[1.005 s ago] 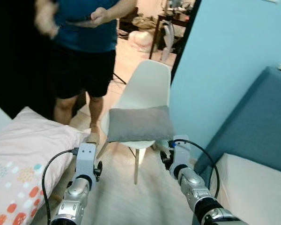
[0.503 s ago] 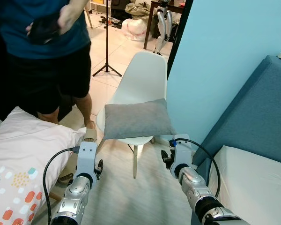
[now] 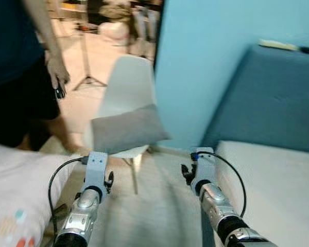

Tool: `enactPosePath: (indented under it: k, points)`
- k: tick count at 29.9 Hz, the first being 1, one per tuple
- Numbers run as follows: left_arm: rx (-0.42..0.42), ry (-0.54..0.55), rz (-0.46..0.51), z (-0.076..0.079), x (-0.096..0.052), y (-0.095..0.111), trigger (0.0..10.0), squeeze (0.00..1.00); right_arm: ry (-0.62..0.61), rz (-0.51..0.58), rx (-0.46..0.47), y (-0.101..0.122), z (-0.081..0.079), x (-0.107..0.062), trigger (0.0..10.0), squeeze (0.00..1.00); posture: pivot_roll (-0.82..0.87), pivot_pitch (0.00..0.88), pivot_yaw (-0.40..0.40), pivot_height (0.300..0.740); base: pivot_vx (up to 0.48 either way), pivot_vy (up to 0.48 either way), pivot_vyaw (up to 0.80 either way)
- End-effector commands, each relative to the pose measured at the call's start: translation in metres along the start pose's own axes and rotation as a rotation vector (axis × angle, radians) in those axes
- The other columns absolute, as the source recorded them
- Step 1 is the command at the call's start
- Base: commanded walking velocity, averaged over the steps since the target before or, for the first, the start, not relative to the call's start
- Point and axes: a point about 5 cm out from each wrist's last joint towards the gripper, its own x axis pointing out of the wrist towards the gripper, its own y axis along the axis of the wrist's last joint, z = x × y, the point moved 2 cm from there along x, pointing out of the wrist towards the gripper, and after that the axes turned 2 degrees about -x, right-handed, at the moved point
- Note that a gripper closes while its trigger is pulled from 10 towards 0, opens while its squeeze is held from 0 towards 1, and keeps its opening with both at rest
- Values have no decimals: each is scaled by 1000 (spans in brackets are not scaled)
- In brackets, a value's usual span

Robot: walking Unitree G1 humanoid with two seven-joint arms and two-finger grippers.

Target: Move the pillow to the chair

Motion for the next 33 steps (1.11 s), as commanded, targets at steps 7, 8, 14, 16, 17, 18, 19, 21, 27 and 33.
enactPosePath:
  k: [7, 8, 14, 16, 17, 18, 19, 21, 27, 33]
  points:
    - [8, 17, -16, -3, -1, -5, 10000, 0, 21, -8, -11, 3, -6, 3, 10000, 0, 28, 0, -95, 740, 0, 0, 0]
    - [8, 17, -16, -3, -1, -5, 10000, 0, 21, -8, -11, 3, -6, 3, 10000, 0, 28, 0, -95, 740, 0, 0, 0]
    - [2, 30, -24, -6, -4, -9, 10000, 0, 33, -6, -25, 5, -7, 3, 10000, 0, 33, 0, -103, 740, 0, 0, 0]
    - [-2, 31, -23, -6, -5, -10, 10000, 0, 36, -5, -28, 5, -7, 3, 10000, 0, 32, 0, -104, 740, 0, 0, 0]
    - [-2, 31, -23, -6, -5, -10, 10000, 0, 36, -5, -28, 5, -7, 3, 10000, 0, 32, 0, -104, 740, 0, 0, 0]
    - [-11, 33, -24, -6, -6, -11, 10000, 0, 43, -2, -30, 5, -8, 3, 10000, 0, 30, 0, -106, 740, 0, 0, 0]
    - [-11, 33, -24, -6, -6, -11, 10000, 0, 43, -2, -30, 5, -8, 3, 10000, 0, 30, 0, -106, 740, 0, 0, 0]
    - [-14, 37, -25, -6, -8, -13, 10000, 0, 49, -1, -33, 5, -8, 3, 10000, 0, 30, 0, -106, 740, 0, 0, 0]
    - [13, 52, -14, -5, -13, -14, 10000, 0, 62, -5, -33, -1, -4, -1, 10000, 0, 24, 83, -93, 740, 0, 0, 0]
    - [25, 63, 7, -7, -18, -10, 10000, 0, 73, 37, 19, -7, -1, -9, 10000, 0, 23, 160, -63, 740, 0, 0, 0]
